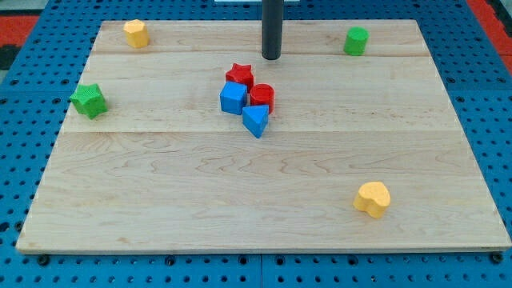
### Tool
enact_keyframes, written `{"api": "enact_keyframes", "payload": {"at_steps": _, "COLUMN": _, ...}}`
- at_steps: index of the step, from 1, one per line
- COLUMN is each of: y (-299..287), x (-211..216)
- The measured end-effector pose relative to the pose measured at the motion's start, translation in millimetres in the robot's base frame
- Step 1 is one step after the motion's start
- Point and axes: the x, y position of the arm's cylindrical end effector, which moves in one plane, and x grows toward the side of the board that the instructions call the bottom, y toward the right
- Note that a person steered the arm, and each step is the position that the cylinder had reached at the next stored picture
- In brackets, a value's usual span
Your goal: Place the green circle to the bottom right of the yellow hexagon
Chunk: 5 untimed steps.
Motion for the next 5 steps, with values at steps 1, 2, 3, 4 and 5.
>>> {"api": "enact_keyframes", "payload": {"at_steps": 1, "y": 0.1, "x": 0.9}}
{"api": "enact_keyframes", "payload": {"at_steps": 2, "y": 0.1, "x": 1.4}}
{"api": "enact_keyframes", "payload": {"at_steps": 3, "y": 3.8, "x": 12.1}}
{"api": "enact_keyframes", "payload": {"at_steps": 4, "y": 12.8, "x": 78.2}}
{"api": "enact_keyframes", "payload": {"at_steps": 5, "y": 57.5, "x": 133.2}}
